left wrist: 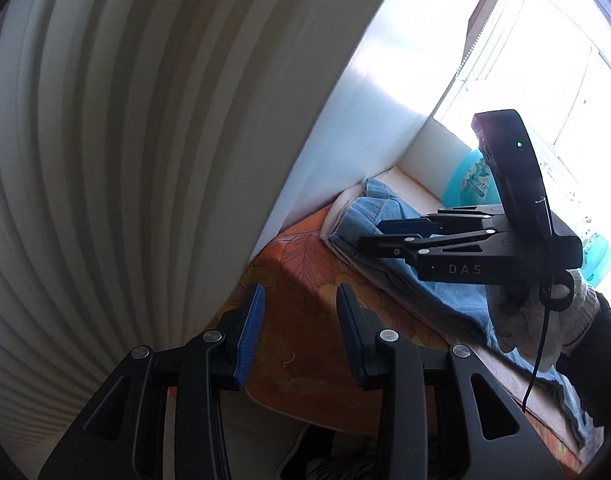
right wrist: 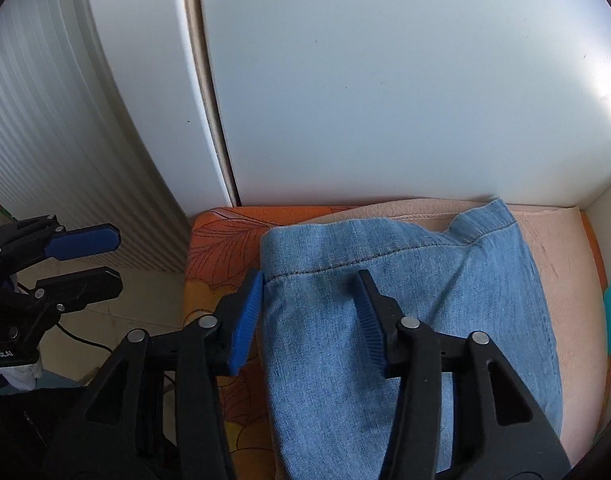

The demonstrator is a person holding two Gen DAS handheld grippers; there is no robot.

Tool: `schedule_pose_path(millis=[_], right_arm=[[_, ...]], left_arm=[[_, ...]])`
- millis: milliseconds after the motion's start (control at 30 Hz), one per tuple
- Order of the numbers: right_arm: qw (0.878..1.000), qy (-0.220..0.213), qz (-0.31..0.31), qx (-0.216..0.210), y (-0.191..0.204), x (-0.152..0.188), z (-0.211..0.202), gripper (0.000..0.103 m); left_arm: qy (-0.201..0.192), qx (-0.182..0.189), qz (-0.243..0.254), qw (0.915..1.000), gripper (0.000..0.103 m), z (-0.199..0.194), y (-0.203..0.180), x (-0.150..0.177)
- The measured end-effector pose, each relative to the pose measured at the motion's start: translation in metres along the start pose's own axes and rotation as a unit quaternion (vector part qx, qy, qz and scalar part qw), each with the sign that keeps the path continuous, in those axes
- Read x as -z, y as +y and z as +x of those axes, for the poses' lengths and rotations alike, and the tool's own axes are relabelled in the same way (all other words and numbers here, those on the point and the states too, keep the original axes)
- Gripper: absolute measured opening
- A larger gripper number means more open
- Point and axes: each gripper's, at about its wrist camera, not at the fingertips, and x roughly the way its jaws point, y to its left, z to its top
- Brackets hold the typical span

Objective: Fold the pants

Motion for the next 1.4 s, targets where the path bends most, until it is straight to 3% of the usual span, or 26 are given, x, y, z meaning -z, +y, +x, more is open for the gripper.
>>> schedule_pose_path(millis=[67, 200, 300, 333, 467, 533, 667, 767, 900, 967, 1000, 1067, 1167, 1233, 1267, 1400], right_arm=[[0.999, -0.010, 0.039, -0.003, -0.016, -0.001, -0.007, 0.022], [0.999, -0.007, 0.051, -0.020, -0.024, -0.001, -0.014, 0.021], [1.000, -0.005, 0.023, -0.016, -0.010, 0.001, -0.016, 0.022], [1.000, -0.004, 0.015, -0.015, -0.004, 0.001, -0.015, 0.023], [1.000, 0.011, -0.019, 0.009, 0.015, 0.002, -0.004, 0.050], [0.999, 0.020, -0.030, 0.025, 0.017, 0.003, 0.004, 0.050], [0.999, 0.024, -0.035, 0.026, 0.017, 0.009, 0.009, 0.040], [1.000, 0.016, 0.003, 0.013, 0.002, 0.009, 0.003, 0.014], [0.999, 0.007, 0.033, -0.016, -0.022, 0.009, -0.003, 0.013], [0.999, 0.013, 0.029, -0.018, -0.027, 0.009, 0.001, 0.019], [0.999, 0.015, 0.025, -0.021, -0.024, 0.009, 0.001, 0.032], [1.000, 0.012, 0.005, -0.015, -0.026, 0.008, 0.006, 0.049], [0.998, 0.024, -0.038, 0.033, -0.013, 0.010, 0.018, 0.049], [0.999, 0.024, -0.030, 0.034, -0.019, 0.010, 0.017, 0.041], [0.999, 0.024, -0.017, 0.030, -0.026, 0.009, 0.014, 0.027], [0.998, 0.013, 0.055, -0.027, -0.064, 0.010, 0.001, 0.016]], left_arm=[[-0.001, 0.001, 0.000, 1.0000, 0.036, 0.000, -0.002, 0.000], [0.002, 0.007, 0.000, 1.0000, 0.036, 0.001, -0.004, 0.001], [0.003, 0.011, 0.000, 0.9999, 0.036, 0.005, -0.008, 0.000], [0.003, 0.012, 0.000, 0.9999, 0.036, 0.006, -0.009, 0.000], [0.003, 0.012, 0.003, 0.9999, 0.036, 0.005, -0.009, -0.001], [0.003, 0.010, 0.001, 0.9999, 0.036, 0.004, -0.007, -0.001], [0.002, 0.007, 0.001, 1.0000, 0.036, 0.006, -0.007, -0.001], [0.002, 0.006, 0.003, 1.0000, 0.036, 0.007, -0.009, -0.002], [0.005, 0.009, 0.008, 0.9999, 0.036, 0.010, -0.012, -0.001], [0.007, 0.011, 0.009, 0.9999, 0.036, 0.012, -0.013, -0.001], [0.007, 0.011, 0.009, 0.9999, 0.036, 0.013, -0.014, -0.001], [0.008, 0.011, 0.009, 0.9999, 0.036, 0.016, -0.015, 0.000], [0.007, 0.009, 0.010, 0.9999, 0.036, 0.015, -0.015, -0.001], [0.005, 0.007, 0.011, 0.9999, 0.036, 0.014, -0.014, -0.002], [0.004, 0.007, 0.010, 0.9999, 0.036, 0.011, -0.014, -0.002], [0.002, 0.008, 0.009, 0.9999, 0.036, 0.008, -0.014, -0.004]])
